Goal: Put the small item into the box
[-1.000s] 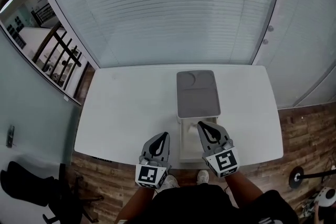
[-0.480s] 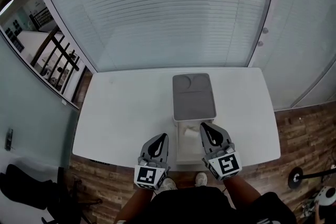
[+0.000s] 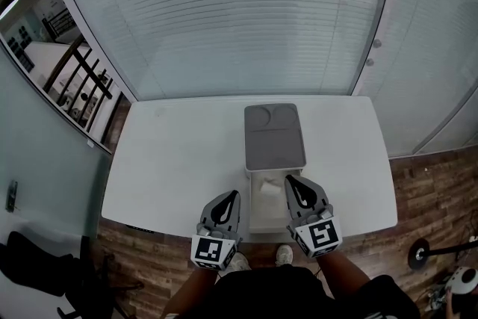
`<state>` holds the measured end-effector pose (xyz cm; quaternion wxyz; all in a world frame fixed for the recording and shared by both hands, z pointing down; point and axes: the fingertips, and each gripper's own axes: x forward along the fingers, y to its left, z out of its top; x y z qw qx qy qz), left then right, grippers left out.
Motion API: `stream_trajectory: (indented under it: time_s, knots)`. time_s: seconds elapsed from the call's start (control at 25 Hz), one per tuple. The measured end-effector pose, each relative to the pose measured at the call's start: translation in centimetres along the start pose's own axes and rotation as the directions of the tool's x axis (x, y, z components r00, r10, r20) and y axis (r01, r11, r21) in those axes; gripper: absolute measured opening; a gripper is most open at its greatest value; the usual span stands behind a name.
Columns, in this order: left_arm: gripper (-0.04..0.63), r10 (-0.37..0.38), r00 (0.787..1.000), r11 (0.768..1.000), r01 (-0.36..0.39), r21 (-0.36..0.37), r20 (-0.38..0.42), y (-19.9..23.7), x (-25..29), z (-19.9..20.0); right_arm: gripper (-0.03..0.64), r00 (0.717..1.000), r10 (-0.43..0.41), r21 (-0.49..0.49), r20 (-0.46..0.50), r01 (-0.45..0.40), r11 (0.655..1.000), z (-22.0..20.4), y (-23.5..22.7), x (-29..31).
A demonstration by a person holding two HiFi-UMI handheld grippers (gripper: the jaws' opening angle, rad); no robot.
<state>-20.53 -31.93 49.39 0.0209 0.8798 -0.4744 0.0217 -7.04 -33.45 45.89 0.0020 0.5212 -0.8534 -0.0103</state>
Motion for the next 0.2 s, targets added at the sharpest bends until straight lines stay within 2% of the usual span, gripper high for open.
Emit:
stream_trajectory:
  time_s: [0.2]
  knots:
    - [0.012,-0.002,1.0,1.0,0.002,-0.008,0.012,-0.34,-0.11,0.24,0.004,1.0,0.012,-0.008,0.005,-0.012,1.0,-0.44,0.29,-0.47]
